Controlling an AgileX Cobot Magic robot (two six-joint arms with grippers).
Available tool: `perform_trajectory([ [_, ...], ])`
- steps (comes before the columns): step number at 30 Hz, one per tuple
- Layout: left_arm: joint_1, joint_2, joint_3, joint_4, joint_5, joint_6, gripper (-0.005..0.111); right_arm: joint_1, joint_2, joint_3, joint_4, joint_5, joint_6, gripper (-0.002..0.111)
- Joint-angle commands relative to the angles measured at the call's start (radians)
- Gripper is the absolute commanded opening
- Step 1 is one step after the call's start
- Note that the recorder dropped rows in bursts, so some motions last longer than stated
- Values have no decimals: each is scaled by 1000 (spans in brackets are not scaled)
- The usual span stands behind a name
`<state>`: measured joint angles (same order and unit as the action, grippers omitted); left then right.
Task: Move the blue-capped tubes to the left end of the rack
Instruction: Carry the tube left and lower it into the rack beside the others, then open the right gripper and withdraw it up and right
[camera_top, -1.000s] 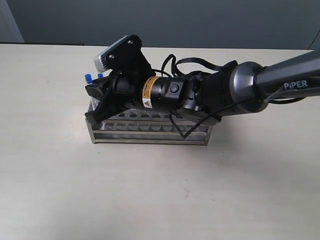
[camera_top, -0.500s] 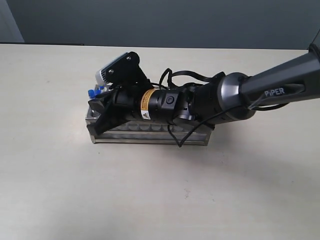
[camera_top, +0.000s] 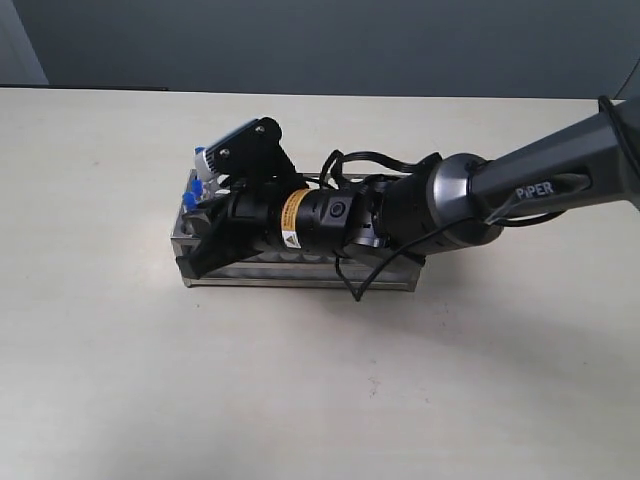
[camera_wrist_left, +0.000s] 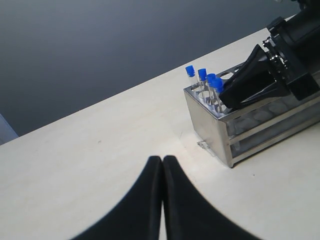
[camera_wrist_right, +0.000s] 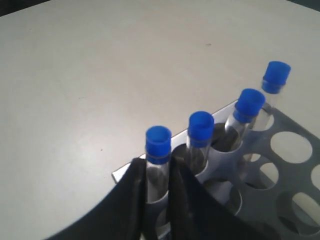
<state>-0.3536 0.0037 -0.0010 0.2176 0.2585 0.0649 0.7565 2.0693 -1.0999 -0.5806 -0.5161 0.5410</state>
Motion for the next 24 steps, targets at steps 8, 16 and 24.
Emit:
perform_trajectory([
  [8,-7,-4,1,4,-5,-4,0,2,-21,-2,-4,96,57,57],
  [16,-7,-4,1,4,-5,-4,0,2,-154,48,-15,163,61,57],
  [24,-7,-4,1,4,-5,-4,0,0,-427,280,30,201,38,28],
])
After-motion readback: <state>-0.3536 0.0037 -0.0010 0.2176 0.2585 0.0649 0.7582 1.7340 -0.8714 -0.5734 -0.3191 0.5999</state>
